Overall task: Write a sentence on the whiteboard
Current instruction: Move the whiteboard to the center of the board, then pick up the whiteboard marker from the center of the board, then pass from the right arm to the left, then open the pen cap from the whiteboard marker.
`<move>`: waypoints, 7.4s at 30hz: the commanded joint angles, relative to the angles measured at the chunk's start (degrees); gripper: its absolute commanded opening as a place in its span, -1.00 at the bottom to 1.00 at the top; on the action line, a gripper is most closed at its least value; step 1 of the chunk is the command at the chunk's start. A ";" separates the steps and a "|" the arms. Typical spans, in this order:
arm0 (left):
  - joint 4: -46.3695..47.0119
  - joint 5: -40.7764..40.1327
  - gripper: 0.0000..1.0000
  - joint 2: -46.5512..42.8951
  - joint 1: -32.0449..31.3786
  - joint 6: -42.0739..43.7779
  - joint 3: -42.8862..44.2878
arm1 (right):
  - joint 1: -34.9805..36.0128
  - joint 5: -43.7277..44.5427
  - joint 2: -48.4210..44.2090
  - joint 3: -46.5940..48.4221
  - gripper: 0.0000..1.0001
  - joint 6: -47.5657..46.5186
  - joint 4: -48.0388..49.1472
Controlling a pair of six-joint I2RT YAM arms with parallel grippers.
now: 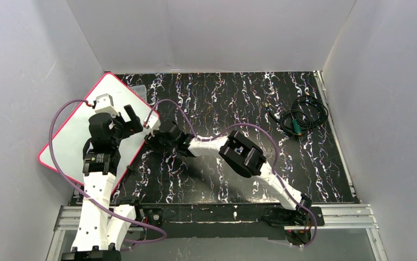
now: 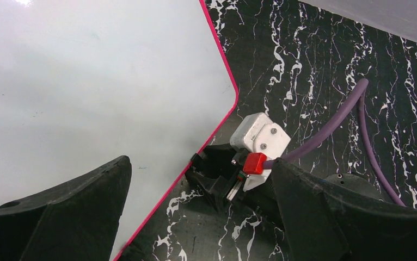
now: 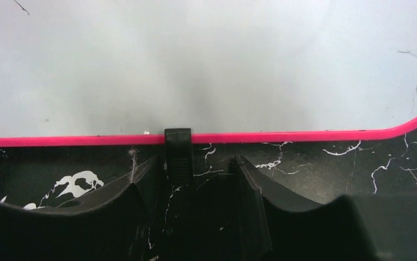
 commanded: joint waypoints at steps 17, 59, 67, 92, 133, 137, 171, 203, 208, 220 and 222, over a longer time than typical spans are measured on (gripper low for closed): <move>0.57 3.32 0.99 0.20 0.80 -0.75 -0.57 | 2.03 6.19 -0.68 -5.67 -0.94 0.30 2.30; -13.78 32.51 0.99 -3.07 -5.22 -6.36 17.74 | -9.23 24.23 -40.35 -59.76 -0.97 7.99 6.07; -15.34 33.56 0.99 -3.21 -5.21 -6.09 18.67 | -12.52 25.81 -43.19 -62.64 -0.97 7.65 4.94; -7.05 27.99 0.99 0.03 -5.54 -4.47 10.24 | -13.41 23.08 -70.25 -64.33 0.43 15.90 -29.67; 10.04 42.42 0.99 2.84 -24.65 10.42 -1.33 | -20.91 8.23 -60.59 -64.67 -0.97 18.07 -36.24; 7.57 41.08 0.99 1.73 -31.68 16.55 -3.68 | -20.91 4.15 -66.24 -61.84 -0.97 18.03 -41.78; -2.45 14.07 0.51 9.97 -74.02 30.42 -6.20 | -7.28 -39.99 -69.16 -41.13 -0.97 8.84 -74.78; -1.15 15.47 -1.00 8.36 -73.19 22.63 -5.65 | -7.18 -31.31 -82.74 -49.18 0.33 22.62 -60.07; 0.43 22.80 -1.00 9.28 -69.86 21.78 -4.88 | -7.19 -24.03 -92.39 -52.87 0.75 30.37 -53.36; 2.23 29.86 -1.00 8.91 -65.98 18.31 -4.47 | -7.19 -22.77 -98.03 -62.18 0.65 40.57 -39.86; 2.30 30.23 -1.00 8.97 -65.85 18.11 -4.37 | -7.19 -23.81 -97.29 -63.20 0.41 41.43 -38.09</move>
